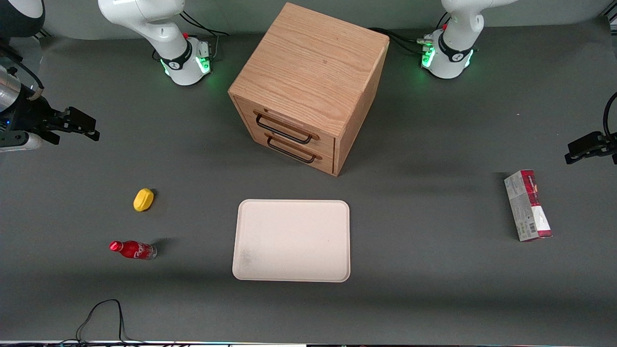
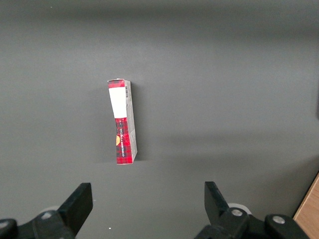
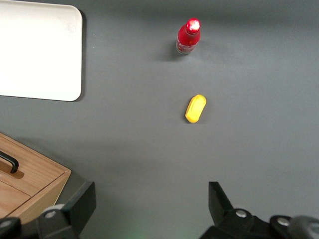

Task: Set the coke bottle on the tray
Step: 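Move the open right gripper down over the red Coca-Cola bottle, then close the right gripper around the bottle's neck, then lift the bottle and carry it over the cream tray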

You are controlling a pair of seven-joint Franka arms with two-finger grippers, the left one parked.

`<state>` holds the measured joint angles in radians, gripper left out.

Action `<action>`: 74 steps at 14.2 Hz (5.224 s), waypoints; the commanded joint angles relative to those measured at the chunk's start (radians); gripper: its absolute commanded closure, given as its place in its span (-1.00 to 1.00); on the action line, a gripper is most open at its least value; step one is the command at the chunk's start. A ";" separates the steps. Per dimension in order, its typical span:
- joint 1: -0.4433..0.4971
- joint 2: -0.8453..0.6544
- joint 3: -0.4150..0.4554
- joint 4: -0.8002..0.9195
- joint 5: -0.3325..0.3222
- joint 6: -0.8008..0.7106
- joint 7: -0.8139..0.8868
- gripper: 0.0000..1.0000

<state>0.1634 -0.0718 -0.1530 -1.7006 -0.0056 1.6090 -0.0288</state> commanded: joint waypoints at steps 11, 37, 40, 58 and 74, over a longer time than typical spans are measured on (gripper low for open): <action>-0.047 0.143 -0.005 0.112 -0.001 0.012 0.004 -0.98; -0.137 0.745 0.035 0.317 0.073 0.500 -0.174 -0.10; -0.137 0.747 0.035 0.318 0.075 0.499 -0.171 0.81; 0.051 0.564 0.228 0.604 -0.039 0.133 0.410 1.00; 0.108 0.807 0.313 0.430 -0.197 0.623 0.616 0.20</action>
<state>0.2741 0.7623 0.1551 -1.2470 -0.1784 2.2014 0.5554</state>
